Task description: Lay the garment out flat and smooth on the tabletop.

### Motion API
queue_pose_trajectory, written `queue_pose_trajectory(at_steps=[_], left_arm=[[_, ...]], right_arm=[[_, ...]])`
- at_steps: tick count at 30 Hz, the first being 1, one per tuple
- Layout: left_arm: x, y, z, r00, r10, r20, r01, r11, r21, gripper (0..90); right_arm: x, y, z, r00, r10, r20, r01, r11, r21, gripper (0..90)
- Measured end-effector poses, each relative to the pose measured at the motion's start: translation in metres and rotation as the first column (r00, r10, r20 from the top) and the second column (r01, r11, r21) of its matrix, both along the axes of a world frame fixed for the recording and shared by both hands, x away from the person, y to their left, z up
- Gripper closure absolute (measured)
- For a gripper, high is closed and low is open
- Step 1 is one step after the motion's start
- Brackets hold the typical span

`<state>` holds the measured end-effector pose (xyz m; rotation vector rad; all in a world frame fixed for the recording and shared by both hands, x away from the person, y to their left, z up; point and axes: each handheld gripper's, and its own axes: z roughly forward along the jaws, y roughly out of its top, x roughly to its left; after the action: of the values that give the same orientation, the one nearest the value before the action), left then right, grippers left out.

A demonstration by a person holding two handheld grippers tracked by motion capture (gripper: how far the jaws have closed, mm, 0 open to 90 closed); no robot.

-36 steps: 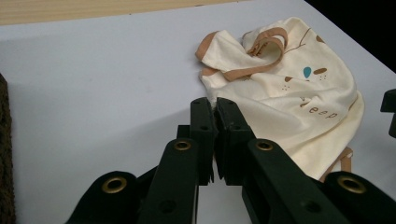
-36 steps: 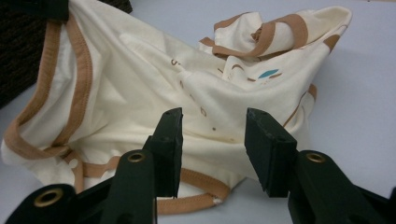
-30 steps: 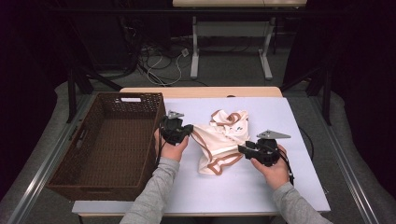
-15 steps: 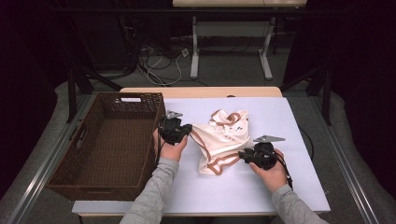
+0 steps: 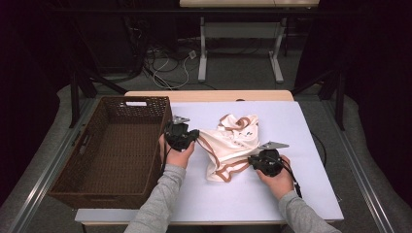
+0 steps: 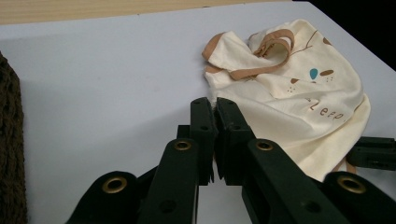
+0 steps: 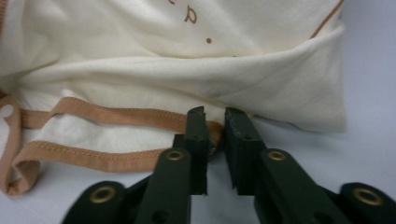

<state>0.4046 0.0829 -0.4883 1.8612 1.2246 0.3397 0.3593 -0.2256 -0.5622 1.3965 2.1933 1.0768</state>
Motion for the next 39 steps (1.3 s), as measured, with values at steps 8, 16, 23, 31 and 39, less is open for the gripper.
queue_pose_trajectory(at_steps=[8,16,23,31,39], left_arm=[[-0.001,0.000,0.000,1.0000,0.001,0.000,-0.001,1.0000,0.001,86.6],[-0.004,0.001,0.000,1.0000,-0.008,-0.001,0.008,1.0000,0.004,86.6],[-0.008,-0.002,-0.002,0.9998,-0.020,-0.009,0.020,0.9998,0.002,86.6],[-0.007,-0.006,-0.007,0.9990,-0.026,-0.035,0.027,0.9995,0.018,86.6],[-0.003,-0.007,-0.020,0.9981,0.002,-0.062,0.000,0.9996,0.029,86.6]], right_arm=[[-0.003,-0.002,0.007,0.9999,0.012,-0.012,-0.012,1.000,0.022,87.8],[-0.015,-0.021,0.025,0.9999,0.016,0.006,-0.016,0.999,0.049,87.9],[-0.021,-0.049,0.033,0.9994,-0.035,0.001,0.035,0.996,0.084,87.9],[-0.015,-0.078,0.037,0.9955,-0.091,-0.024,0.093,0.990,0.106,87.8],[0.004,-0.088,0.029,0.9924,-0.115,-0.044,0.118,0.989,0.087,87.9]])
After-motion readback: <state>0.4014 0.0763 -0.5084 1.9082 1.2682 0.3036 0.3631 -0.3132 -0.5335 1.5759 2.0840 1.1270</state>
